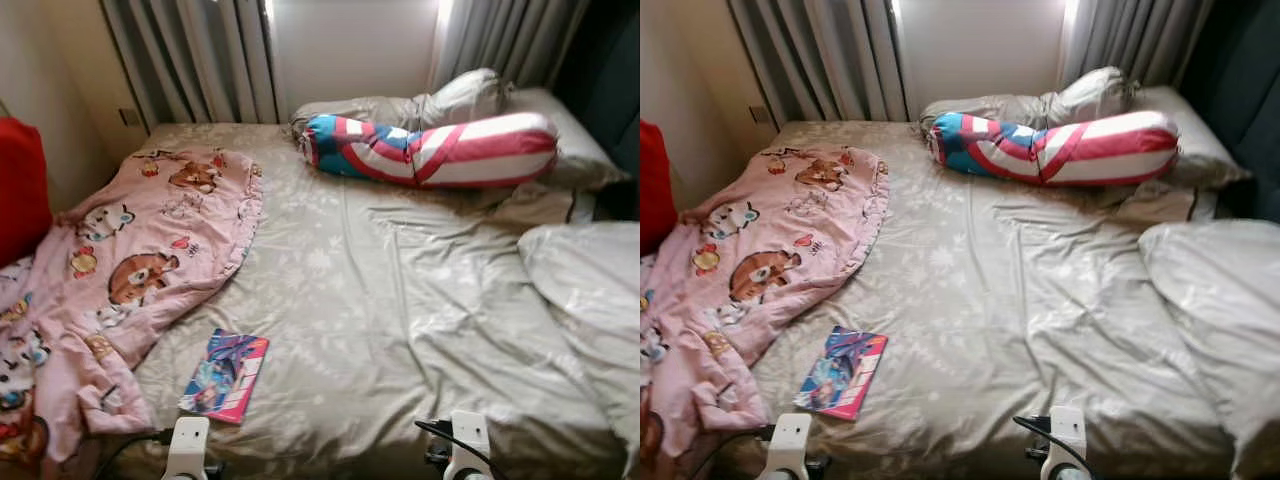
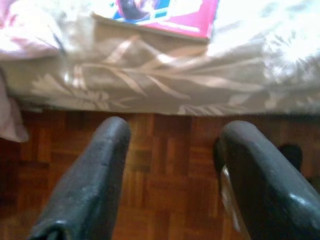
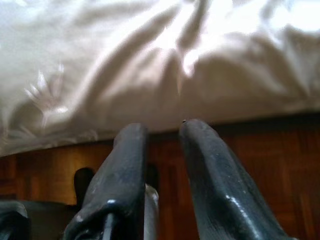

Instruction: Clean up the room

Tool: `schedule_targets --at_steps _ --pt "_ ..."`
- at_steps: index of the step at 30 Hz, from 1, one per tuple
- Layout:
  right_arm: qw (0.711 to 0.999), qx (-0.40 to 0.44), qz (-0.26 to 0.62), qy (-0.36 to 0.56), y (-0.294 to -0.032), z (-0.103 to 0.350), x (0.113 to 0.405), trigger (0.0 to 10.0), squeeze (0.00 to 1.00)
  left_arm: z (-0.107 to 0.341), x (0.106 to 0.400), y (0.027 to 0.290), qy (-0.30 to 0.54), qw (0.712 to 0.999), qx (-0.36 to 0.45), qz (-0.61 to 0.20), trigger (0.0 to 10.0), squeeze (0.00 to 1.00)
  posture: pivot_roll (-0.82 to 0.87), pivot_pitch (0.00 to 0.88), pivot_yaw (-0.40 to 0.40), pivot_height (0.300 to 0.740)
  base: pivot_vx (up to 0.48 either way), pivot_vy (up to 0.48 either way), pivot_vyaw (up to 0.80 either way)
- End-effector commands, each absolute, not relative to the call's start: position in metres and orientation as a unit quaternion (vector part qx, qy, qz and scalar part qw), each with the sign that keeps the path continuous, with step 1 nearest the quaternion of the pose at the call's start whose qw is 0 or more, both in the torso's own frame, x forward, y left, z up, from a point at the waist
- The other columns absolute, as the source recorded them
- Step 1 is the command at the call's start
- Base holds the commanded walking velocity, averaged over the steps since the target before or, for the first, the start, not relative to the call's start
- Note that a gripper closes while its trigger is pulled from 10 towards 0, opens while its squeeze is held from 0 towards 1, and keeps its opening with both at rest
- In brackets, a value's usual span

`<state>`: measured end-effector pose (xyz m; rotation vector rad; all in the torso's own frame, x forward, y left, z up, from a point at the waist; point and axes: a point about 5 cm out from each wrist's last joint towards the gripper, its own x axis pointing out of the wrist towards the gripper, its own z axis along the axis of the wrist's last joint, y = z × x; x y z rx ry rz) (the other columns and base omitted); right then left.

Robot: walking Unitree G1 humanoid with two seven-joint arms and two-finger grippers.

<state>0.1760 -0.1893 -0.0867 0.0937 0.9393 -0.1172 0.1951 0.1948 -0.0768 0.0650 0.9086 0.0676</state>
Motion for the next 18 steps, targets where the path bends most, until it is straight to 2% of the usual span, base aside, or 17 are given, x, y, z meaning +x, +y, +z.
schedule_targets --at_steps 1,18 --pt "0.893 0.049 -0.052 0.445 -0.1847 -0.0843 0.1821 10.0 0.00 -0.0761 0.1939 0.2037 0.441 0.896 0.039 0.041 10.0 0.00 -0.09 0.000 0.007 0.740 0.000 0.450 0.00" --pt "0.894 0.048 -0.052 0.442 -0.1859 -0.0832 0.1842 10.0 0.00 -0.0750 0.1962 0.2029 0.438 0.897 0.038 0.042 10.0 0.00 -0.09 0.006 0.003 0.740 0.000 0.452 0.00"
